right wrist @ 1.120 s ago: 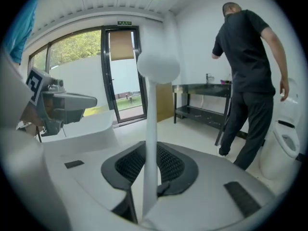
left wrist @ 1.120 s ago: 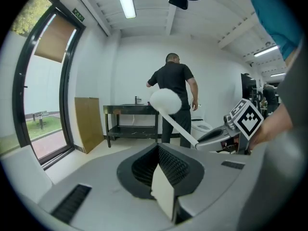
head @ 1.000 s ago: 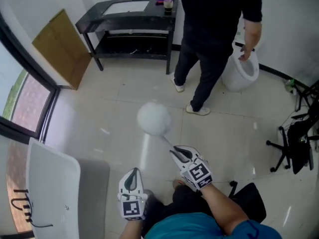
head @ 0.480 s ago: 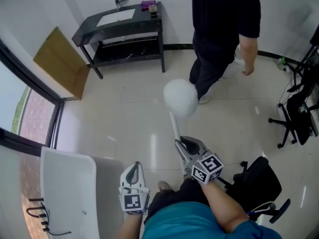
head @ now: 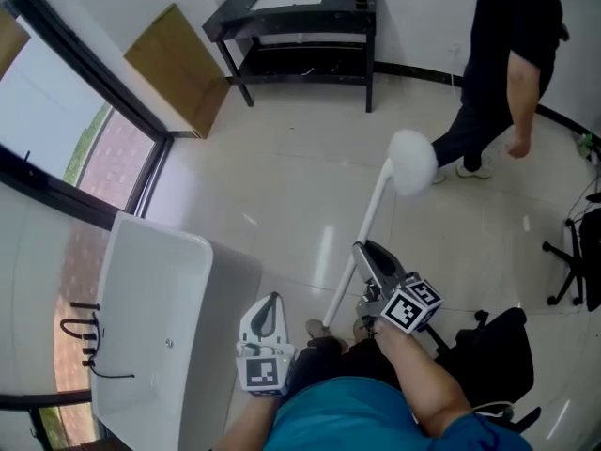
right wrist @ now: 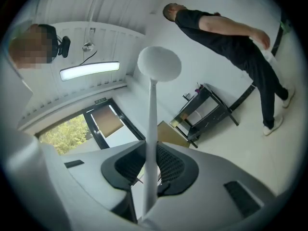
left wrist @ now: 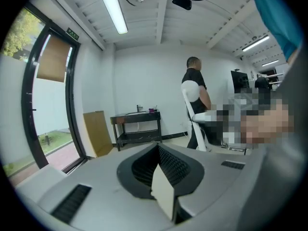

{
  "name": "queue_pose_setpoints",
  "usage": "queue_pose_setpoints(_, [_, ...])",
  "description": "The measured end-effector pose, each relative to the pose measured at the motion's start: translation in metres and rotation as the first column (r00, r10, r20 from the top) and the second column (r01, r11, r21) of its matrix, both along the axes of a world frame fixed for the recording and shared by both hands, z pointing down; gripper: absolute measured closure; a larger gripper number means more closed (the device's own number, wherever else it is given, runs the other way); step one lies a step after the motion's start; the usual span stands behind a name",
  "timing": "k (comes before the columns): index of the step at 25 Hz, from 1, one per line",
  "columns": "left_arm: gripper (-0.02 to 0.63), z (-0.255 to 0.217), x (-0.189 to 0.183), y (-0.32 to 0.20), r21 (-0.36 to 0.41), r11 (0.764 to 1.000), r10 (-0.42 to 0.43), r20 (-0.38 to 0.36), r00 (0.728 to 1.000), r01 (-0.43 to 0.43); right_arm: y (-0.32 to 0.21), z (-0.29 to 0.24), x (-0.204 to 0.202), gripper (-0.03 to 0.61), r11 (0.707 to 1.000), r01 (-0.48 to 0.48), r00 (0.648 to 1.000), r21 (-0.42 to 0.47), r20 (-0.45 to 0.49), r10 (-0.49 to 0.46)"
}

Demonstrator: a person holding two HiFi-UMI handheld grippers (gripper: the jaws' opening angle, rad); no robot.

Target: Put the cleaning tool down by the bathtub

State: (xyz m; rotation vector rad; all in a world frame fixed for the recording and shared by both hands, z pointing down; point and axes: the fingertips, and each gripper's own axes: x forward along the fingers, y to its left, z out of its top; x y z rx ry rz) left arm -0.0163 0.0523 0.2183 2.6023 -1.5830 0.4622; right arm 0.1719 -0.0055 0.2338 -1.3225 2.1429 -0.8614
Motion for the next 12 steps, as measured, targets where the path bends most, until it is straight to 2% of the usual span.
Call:
queue_pose_setpoints(5, [0.611, 0.019, -0.067, 0.018, -0.031, 0.993, -0.11, -0.003, 0.994, 0.11, 0.01, 0.029, -0.069, 0.489, 0.994, 0.079, 0.991, -0.081, 0.117, -0.069])
queue_pose_setpoints(12, [0.611, 0.048, -0.155, 0.039, -0.066, 0.987, -0.149, 0.004, 0.989, 0.149, 0.016, 0.063, -0.163, 0.489, 0.979, 0.122, 0.976, -0.162, 0.199, -0.088])
